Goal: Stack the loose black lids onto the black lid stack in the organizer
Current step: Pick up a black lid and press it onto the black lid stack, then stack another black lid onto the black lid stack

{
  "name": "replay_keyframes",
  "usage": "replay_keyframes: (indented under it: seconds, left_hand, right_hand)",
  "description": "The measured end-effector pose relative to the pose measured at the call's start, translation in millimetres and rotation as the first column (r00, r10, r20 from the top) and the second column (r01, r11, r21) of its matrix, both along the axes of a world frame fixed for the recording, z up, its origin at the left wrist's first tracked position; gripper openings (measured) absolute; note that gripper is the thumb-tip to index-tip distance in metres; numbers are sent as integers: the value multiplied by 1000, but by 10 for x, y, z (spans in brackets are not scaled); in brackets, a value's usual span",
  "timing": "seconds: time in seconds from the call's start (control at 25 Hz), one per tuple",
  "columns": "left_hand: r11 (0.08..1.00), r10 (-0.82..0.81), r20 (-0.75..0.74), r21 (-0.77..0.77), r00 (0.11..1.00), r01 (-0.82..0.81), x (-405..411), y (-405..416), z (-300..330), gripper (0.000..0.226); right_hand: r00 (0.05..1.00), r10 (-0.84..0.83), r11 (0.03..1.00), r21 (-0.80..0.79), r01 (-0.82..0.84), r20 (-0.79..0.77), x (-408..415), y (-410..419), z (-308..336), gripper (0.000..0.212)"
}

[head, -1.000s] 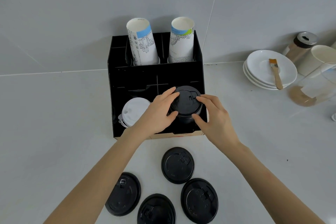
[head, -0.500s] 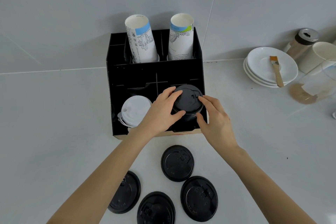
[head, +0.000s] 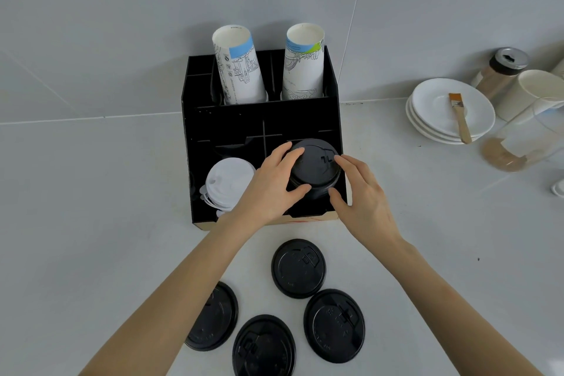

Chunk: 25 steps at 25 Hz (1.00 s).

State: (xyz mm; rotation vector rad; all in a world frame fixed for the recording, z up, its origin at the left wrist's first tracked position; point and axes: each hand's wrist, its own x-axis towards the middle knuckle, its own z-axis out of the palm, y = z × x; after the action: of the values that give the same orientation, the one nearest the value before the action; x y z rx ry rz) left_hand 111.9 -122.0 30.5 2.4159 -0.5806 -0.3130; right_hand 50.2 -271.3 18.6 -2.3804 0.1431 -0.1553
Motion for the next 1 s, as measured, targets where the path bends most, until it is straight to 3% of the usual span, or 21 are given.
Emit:
replay_keyframes:
  seconds: [0.28,0.52,0.76,1.0]
  left_hand:
    - [994,-18,64,-105,998,24,-315,239,52,49]
    - [994,-32,-34,-107,999,28,-768,446,-161,46]
    - [994,-4,-218,109,976,29,-1023,514,-499,63]
    - [983,-17,-239,173,971,59,-1124,484,-613,67]
  right_hand:
    - [995,31,997,61,-37,97,-309,75,87,40]
    - [983,168,986,28,-166,-74,-681,165,-192,44]
    - [922,237,969,12,-245,-306,-816,212,-424,57]
    - [893,296,951,15,-310,-339,-825,286,-512,64]
